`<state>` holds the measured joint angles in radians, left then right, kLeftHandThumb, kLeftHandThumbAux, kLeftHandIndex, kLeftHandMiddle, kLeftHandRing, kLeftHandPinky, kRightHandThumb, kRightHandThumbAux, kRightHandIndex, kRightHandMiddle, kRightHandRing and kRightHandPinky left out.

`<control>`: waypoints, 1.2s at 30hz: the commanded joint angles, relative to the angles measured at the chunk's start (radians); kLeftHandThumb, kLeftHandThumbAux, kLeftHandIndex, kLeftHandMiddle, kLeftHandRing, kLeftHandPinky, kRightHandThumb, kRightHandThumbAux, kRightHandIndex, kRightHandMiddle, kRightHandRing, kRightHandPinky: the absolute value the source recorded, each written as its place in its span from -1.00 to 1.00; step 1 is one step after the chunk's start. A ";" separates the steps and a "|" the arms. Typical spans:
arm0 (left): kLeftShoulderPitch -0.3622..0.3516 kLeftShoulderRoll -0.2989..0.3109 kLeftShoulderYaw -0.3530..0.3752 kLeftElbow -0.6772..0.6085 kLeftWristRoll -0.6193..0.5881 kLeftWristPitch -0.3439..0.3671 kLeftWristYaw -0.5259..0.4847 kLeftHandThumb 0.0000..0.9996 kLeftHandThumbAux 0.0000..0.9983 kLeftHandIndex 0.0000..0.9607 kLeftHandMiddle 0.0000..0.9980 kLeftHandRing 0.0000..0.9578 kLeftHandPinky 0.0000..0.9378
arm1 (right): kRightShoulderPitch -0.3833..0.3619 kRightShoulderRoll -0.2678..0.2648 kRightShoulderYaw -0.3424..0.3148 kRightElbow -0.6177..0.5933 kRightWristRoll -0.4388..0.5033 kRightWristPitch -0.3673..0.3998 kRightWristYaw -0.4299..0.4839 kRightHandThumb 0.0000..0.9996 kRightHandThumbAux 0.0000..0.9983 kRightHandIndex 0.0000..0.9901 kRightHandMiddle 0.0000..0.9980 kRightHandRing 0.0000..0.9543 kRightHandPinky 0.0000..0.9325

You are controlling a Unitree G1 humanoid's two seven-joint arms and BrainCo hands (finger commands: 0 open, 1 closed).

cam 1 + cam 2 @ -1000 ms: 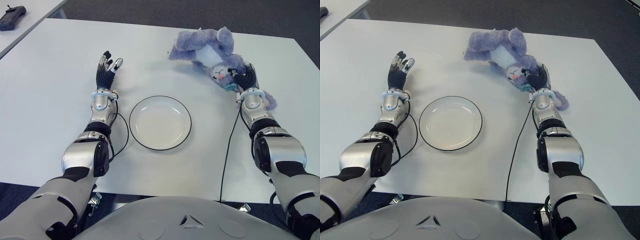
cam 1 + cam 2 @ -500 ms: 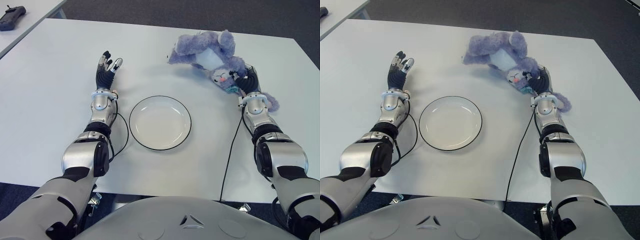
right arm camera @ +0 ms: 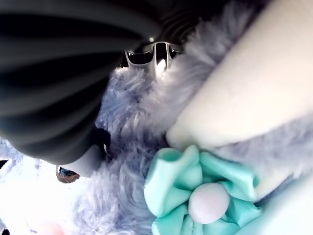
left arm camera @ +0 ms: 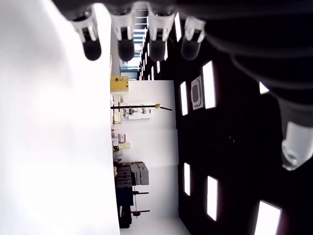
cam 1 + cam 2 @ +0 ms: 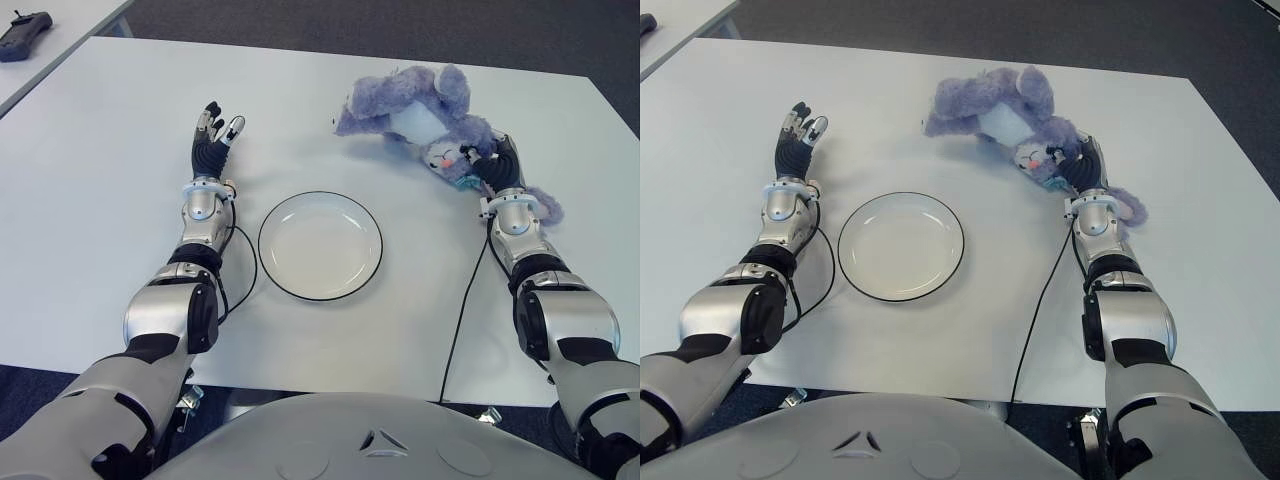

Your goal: Put the doll into the plate.

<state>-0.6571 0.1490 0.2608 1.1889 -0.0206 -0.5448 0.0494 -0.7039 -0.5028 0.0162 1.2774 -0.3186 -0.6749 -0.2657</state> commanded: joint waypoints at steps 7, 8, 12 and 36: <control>0.210 -0.070 0.004 0.146 -0.002 0.133 0.024 -1.00 -0.04 -1.00 -0.87 -0.98 -1.00 | 0.052 -0.009 0.031 -0.022 -0.023 -0.052 -0.030 0.39 0.45 -0.12 0.67 0.76 0.70; 0.210 -0.070 0.003 0.146 -0.002 0.134 0.025 -1.00 -0.04 -1.00 -0.87 -0.98 -1.00 | 0.053 -0.009 0.031 -0.026 -0.022 -0.056 -0.032 0.39 0.45 -0.12 0.67 0.76 0.70; 0.209 -0.072 0.001 0.146 0.000 0.137 0.029 -1.00 -0.04 -1.00 -0.87 -0.98 -1.00 | 0.053 -0.012 0.035 -0.040 -0.025 -0.071 -0.049 0.39 0.45 -0.12 0.67 0.76 0.71; 0.209 -0.067 -0.003 0.147 0.004 0.140 0.026 -1.00 -0.05 -1.00 -0.88 -0.98 -1.00 | 0.042 -0.045 0.084 -0.123 -0.104 -0.160 -0.169 0.39 0.45 -0.12 0.70 0.78 0.75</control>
<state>-0.6573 0.1488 0.2591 1.1889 -0.0200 -0.5448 0.0590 -0.6660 -0.5316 0.0834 1.1796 -0.3938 -0.7992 -0.3884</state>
